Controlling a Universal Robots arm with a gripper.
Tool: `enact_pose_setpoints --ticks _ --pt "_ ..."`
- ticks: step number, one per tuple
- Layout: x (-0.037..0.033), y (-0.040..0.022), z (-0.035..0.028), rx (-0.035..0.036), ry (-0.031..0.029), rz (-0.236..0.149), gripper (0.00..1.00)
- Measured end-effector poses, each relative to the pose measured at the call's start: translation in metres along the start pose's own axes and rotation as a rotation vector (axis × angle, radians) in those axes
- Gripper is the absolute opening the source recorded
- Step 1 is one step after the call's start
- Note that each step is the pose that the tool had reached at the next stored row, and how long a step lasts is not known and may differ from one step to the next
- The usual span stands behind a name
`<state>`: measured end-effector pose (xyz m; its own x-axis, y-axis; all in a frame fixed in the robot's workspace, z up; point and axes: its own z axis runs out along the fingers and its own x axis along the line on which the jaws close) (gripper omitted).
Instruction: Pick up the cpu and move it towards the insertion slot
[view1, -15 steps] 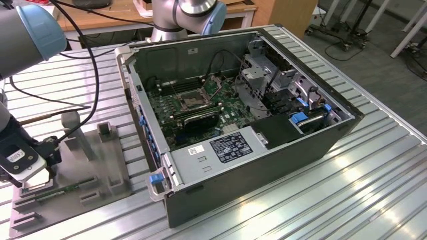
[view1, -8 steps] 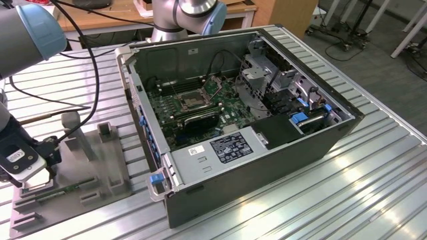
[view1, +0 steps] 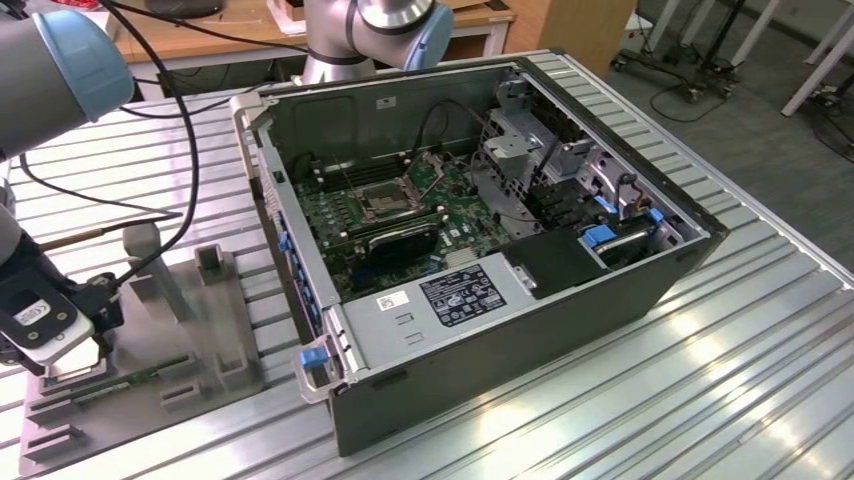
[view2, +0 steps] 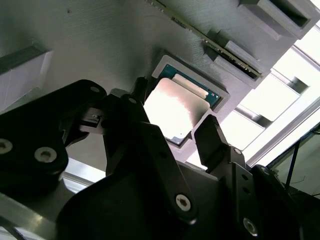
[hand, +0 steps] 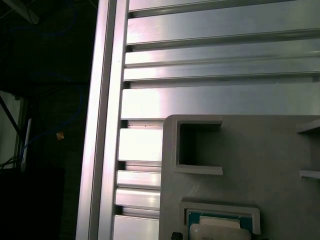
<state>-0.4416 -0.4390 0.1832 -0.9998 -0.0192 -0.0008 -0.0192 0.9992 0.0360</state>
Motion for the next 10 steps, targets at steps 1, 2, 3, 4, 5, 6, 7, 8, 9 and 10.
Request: enact_pose_setpoints --ticks 1,2,3,4,5,6,7,8,9,10 --pt "0.0000 0.0000 0.0002 0.0000 -0.0001 0.000 0.65" --pt "0.0000 0.0000 0.0003 -0.0001 -0.0002 0.000 0.65" --pt "0.0000 0.0000 0.0004 -0.0001 -0.0001 0.000 0.65" --pt "0.0000 0.0000 0.0004 -0.0001 -0.0002 0.000 0.65" --pt "0.0000 0.0000 0.0005 -0.0001 -0.0001 0.000 0.65" --pt "0.0000 0.0000 0.0005 -0.0001 -0.0002 0.000 0.65" --pt "0.0000 0.0000 0.0006 -0.0001 -0.0002 0.000 0.65" --pt "0.0000 0.0000 0.0006 -0.0001 -0.0001 0.000 0.65" --pt "0.0000 0.0000 0.0006 -0.0001 -0.0002 0.000 0.65" --pt "0.0000 0.0000 0.0007 -0.0001 -0.0002 0.000 0.65"
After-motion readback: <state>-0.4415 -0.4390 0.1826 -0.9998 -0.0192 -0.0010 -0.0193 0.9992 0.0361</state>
